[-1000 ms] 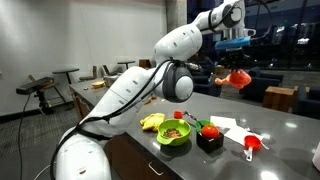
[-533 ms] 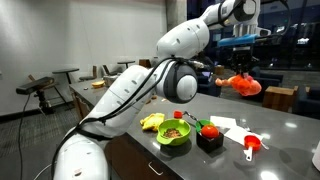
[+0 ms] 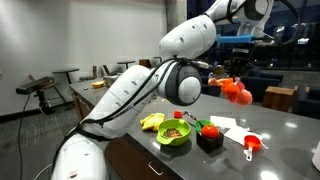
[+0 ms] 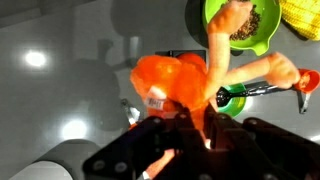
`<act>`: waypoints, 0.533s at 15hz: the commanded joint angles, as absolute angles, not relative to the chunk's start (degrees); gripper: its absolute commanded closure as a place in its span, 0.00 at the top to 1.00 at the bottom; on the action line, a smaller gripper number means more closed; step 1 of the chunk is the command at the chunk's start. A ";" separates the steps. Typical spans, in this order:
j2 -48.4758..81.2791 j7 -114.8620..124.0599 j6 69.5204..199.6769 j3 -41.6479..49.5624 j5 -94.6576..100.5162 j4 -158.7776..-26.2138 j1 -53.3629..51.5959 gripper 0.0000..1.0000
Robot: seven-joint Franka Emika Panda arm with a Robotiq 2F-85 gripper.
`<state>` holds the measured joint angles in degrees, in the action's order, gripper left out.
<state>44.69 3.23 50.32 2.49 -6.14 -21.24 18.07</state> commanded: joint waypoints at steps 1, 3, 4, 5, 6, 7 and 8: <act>43.38 8.59 47.21 0.72 -10.05 -22.51 20.40 0.04; 44.37 10.74 46.02 0.16 -12.01 -21.38 21.41 0.04; 44.70 11.52 45.57 -0.06 -12.86 -21.08 21.89 0.04; 44.91 12.20 45.38 -0.28 -13.62 -21.06 22.38 0.04; 45.12 12.75 45.05 -0.48 -14.28 -20.93 22.85 0.04; 45.45 13.17 44.80 -0.65 -14.93 -20.61 23.31 0.04; 45.66 13.48 44.69 -0.80 -15.40 -20.55 23.72 0.04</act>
<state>45.19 10.87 46.43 0.47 -13.03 -21.56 22.00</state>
